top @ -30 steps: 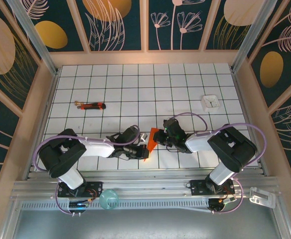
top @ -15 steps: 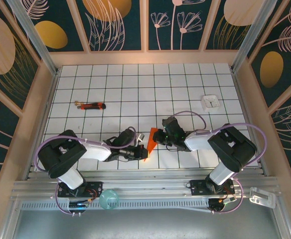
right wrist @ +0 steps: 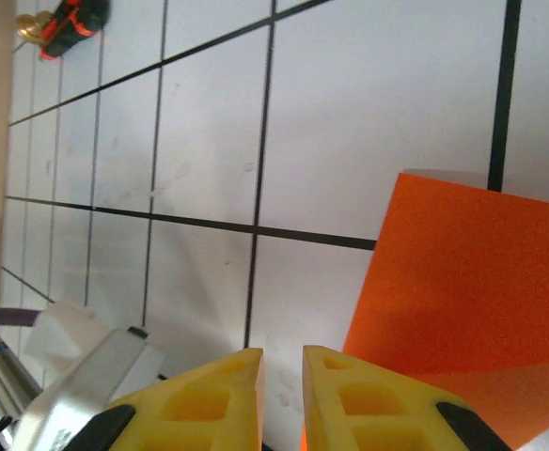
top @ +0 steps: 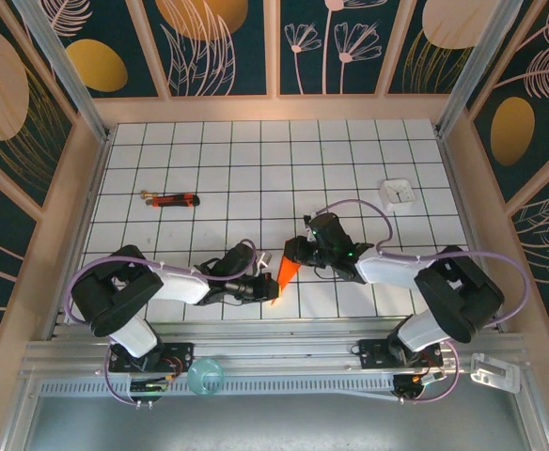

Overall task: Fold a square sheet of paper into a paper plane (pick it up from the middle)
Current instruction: Fold the wing for the fifth time at the center of the table.

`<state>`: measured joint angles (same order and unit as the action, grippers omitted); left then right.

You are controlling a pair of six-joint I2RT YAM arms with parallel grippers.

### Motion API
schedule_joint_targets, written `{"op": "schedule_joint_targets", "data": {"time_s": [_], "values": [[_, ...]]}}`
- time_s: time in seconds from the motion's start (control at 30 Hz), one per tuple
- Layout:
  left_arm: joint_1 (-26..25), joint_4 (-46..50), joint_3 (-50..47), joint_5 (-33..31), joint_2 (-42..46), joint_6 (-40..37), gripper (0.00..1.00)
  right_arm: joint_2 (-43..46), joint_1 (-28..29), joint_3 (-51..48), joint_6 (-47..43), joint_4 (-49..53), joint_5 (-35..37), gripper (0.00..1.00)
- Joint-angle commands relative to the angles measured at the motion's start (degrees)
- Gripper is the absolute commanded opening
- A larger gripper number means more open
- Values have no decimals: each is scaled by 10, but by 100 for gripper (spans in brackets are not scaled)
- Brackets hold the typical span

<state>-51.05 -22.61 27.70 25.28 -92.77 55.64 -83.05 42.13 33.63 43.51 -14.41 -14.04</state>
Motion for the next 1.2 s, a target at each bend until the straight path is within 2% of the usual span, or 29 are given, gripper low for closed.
{"op": "schedule_joint_targets", "data": {"time_s": [0.0,0.17,0.37,0.67,1.17], "values": [[-1,120,-27,-19,-24,-3,0,41,9,-22,-2,26,-11,15],[-1,110,-32,-19,-28,3,0,77,45,-66,25,28,5,5],[-1,108,-36,-22,-29,4,0,88,95,-118,75,-13,32,1],[-1,103,-40,-22,-28,1,0,44,127,-131,98,-67,33,0],[-1,108,-43,-22,-25,-11,0,-1,131,-112,100,-97,21,0]]}}
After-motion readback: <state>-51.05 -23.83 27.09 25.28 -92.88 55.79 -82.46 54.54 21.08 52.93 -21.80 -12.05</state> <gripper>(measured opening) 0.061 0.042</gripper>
